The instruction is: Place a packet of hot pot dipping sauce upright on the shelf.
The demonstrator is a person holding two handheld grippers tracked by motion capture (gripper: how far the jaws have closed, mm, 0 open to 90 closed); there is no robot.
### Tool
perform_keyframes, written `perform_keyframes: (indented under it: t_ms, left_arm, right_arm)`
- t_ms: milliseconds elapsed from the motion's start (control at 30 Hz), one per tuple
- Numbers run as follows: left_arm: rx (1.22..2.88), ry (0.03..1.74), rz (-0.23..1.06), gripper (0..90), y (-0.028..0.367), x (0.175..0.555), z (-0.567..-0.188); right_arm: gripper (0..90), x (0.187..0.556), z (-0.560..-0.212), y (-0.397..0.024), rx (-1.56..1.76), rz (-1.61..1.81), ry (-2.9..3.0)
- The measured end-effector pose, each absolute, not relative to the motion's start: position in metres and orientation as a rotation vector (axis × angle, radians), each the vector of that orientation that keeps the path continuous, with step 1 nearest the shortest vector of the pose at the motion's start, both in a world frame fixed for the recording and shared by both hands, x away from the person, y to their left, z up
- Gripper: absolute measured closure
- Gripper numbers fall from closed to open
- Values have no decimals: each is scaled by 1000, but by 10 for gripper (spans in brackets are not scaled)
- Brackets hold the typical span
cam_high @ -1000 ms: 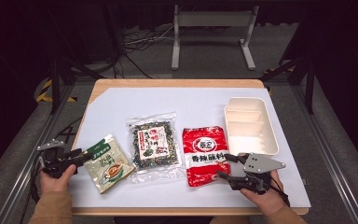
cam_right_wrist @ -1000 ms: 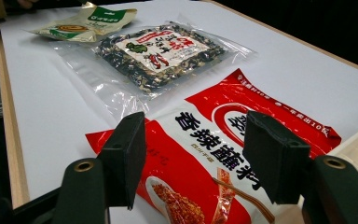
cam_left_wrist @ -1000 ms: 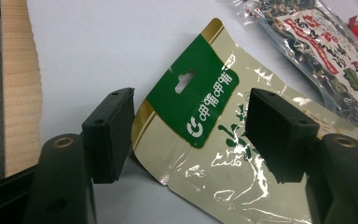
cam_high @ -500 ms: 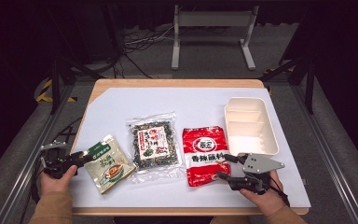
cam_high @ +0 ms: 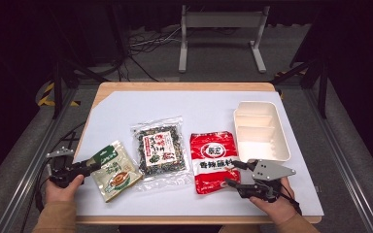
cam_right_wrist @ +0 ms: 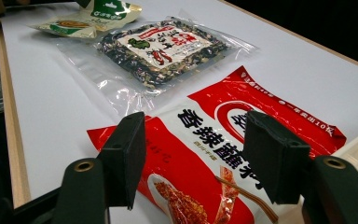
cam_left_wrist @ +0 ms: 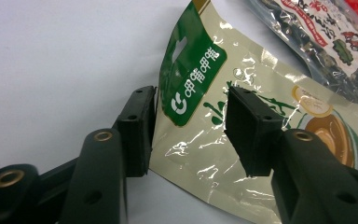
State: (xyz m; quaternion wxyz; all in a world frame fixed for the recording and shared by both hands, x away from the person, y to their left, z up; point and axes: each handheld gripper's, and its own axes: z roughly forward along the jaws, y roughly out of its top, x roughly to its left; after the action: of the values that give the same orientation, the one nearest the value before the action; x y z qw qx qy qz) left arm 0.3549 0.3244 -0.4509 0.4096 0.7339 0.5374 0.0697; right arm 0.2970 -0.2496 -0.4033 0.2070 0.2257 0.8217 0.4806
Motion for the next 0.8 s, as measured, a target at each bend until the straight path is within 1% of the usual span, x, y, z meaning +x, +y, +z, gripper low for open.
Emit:
perform_keyframes:
  t_ms: [67, 167, 233, 267, 400, 733, 800]
  left_arm:
    - [1867, 1367, 194, 606, 322, 356, -451]
    - [1870, 1398, 224, 740, 321, 357, -452]
    - [1864, 1415, 224, 798, 324, 358, -453]
    - [1864, 1415, 224, 849, 324, 358, -453]
    - [1853, 1414, 222, 890, 326, 358, -453]
    - [1841, 1346, 248, 896, 323, 352, -440]
    - [1840, 1331, 248, 897, 322, 351, -437]
  right_arm:
    - [397, 297, -403, -249, 629, 1339, 2289]
    - [397, 297, -403, -249, 626, 1335, 2290]
    - [405, 297, -403, -249, 628, 1339, 2289]
    - [405, 297, -403, -249, 628, 1339, 2289]
    - [450, 297, -403, -249, 619, 1341, 2296]
    - [507, 296, -400, -252, 609, 1395, 2275]
    - [534, 296, -400, -253, 612, 1416, 2272]
